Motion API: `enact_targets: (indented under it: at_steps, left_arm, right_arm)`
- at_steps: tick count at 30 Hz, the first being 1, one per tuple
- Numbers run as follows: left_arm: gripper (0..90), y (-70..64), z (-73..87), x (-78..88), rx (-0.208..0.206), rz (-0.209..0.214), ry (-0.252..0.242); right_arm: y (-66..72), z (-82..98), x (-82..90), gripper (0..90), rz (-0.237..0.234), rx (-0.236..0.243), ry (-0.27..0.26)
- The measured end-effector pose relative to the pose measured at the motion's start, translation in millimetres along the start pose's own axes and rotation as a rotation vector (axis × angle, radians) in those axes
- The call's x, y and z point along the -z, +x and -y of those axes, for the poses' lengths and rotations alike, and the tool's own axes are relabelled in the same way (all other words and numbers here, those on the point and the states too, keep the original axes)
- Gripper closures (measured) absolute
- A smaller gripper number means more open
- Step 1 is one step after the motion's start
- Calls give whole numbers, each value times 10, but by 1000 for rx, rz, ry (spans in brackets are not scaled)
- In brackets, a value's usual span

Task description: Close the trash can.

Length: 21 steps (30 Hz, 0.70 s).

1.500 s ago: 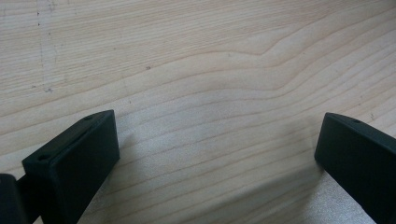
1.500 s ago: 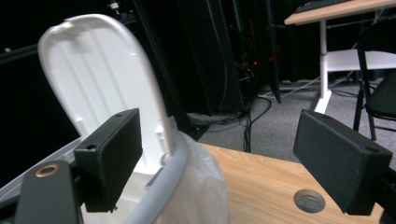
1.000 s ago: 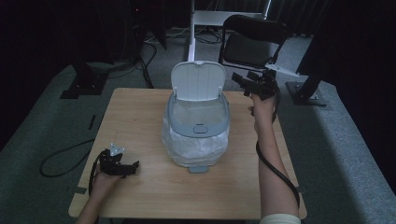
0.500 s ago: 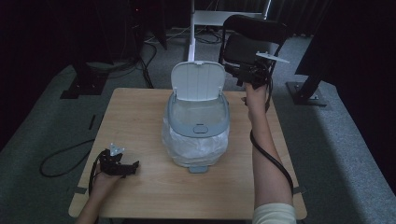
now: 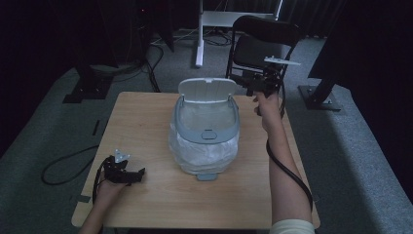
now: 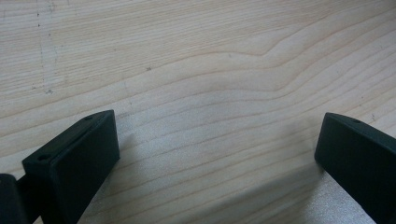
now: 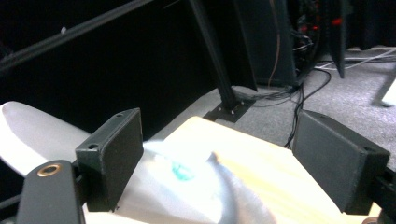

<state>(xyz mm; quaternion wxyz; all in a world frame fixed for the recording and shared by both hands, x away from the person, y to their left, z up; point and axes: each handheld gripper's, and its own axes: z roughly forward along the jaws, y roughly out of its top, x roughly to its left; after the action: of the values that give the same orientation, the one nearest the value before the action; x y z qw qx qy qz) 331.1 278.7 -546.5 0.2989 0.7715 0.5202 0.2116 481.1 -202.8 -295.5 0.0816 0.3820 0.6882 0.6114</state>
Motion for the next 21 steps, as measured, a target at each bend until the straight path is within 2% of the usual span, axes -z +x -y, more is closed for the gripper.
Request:
enact_targets:
  at_steps: [5, 6, 8, 12, 14, 16, 21]
  left_arm:
    - [7, -1, 1, 0, 2, -1, 0]
    - [7, -1, 1, 0, 2, -1, 0]
    - [7, -2, 1, 0, 3, -2, 0]
    - [7, -7, 1, 2, 8, -5, 1]
    - [7, -8, 1, 2, 9, -6, 1]
    - [7, -9, -1, 1, 10, -8, 2]
    - [7, -8, -3, 0, 11, -9, 2]
  right_arm:
    - [221, 159, 31, 157, -38, 70, 34]
    - [221, 159, 31, 157, -38, 70, 34]
    - [350, 290, 29, 156, -53, 107, 48]
    - [481, 404, 6, 156, -44, 148, 57]
    - [528, 445, -7, 156, -51, 152, 57]
    - [574, 490, -16, 156, -35, 172, 57]
    - [668, 607, -4, 138, -48, 175, 41]
